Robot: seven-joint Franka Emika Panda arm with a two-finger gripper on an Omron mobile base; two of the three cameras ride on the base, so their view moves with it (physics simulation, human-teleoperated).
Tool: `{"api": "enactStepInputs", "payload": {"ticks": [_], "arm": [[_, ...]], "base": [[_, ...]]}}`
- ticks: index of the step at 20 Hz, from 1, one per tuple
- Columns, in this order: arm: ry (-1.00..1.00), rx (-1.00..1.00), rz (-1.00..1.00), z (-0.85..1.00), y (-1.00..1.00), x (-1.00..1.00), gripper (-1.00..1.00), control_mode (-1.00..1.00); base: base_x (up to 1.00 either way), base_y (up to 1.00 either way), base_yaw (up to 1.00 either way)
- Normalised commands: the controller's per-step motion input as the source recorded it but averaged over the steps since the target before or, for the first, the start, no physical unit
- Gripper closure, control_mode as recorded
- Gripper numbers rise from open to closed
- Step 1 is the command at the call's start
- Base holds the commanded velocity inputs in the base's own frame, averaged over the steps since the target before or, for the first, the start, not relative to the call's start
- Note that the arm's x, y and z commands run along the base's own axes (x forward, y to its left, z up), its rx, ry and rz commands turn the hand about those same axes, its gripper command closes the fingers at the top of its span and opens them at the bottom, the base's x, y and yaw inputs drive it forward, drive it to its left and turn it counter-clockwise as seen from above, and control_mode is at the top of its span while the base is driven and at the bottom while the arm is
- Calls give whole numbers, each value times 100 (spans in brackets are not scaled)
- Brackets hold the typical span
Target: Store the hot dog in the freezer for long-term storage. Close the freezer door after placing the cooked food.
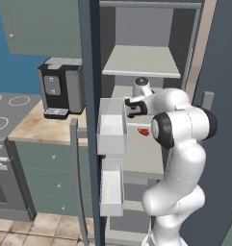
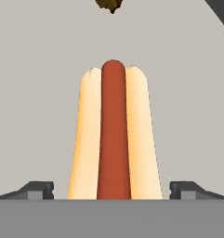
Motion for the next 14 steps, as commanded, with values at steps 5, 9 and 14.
{"api": "enactStepInputs", "payload": {"ticks": [5,9,14], "arm": [[0,1,0,3,0,-39,-100,-100],[0,2,3,3,0,-56,-100,-100],[0,1,5,1,1,-57,-100,-100]], "base": [[0,0,0],[0,0,0],[0,0,0]]}}
